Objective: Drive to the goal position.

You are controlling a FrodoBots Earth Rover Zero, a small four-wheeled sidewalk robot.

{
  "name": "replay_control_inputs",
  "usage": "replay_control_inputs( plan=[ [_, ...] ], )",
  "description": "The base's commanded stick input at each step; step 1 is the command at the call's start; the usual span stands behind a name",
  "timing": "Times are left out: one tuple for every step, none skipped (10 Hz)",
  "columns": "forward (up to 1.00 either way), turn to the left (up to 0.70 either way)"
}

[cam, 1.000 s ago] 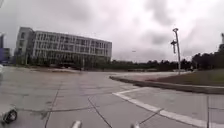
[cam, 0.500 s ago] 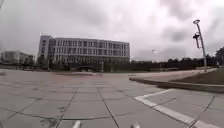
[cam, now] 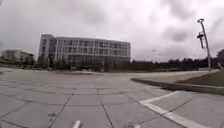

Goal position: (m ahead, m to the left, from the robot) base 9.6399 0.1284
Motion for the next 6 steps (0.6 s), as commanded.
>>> replay_control_inputs(
  plan=[
    [0.70,0.00],
    [0.70,0.00],
    [0.70,0.00],
    [0.70,0.00],
    [0.70,0.00],
    [0.70,0.00]
  ],
)
